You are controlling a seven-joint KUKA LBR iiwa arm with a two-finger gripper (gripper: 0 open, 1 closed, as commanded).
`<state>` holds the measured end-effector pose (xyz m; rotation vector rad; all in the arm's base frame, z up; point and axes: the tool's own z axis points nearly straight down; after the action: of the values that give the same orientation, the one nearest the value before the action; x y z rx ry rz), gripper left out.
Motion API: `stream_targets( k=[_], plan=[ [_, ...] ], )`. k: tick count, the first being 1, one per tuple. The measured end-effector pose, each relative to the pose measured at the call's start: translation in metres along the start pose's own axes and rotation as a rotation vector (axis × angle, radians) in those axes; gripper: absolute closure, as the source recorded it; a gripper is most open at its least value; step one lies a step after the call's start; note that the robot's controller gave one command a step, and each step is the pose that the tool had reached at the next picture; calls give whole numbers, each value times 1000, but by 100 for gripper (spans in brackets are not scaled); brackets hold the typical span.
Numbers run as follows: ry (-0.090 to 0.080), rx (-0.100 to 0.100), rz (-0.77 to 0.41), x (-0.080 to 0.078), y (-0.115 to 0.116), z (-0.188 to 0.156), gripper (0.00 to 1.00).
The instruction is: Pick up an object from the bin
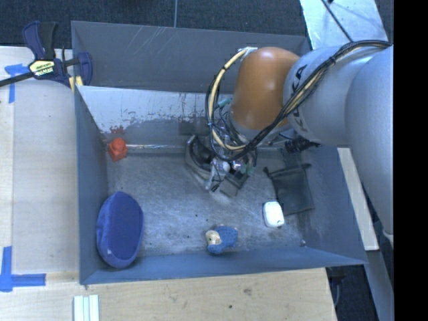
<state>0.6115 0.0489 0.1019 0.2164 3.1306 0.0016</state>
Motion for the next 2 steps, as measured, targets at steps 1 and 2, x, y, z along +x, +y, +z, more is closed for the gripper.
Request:
stream_targets(
  k=[1,2],
  plan=[
    [6,2,203,-16,-3,2,0],
    [14,4,258,-13,-2,33,0]
  ],
)
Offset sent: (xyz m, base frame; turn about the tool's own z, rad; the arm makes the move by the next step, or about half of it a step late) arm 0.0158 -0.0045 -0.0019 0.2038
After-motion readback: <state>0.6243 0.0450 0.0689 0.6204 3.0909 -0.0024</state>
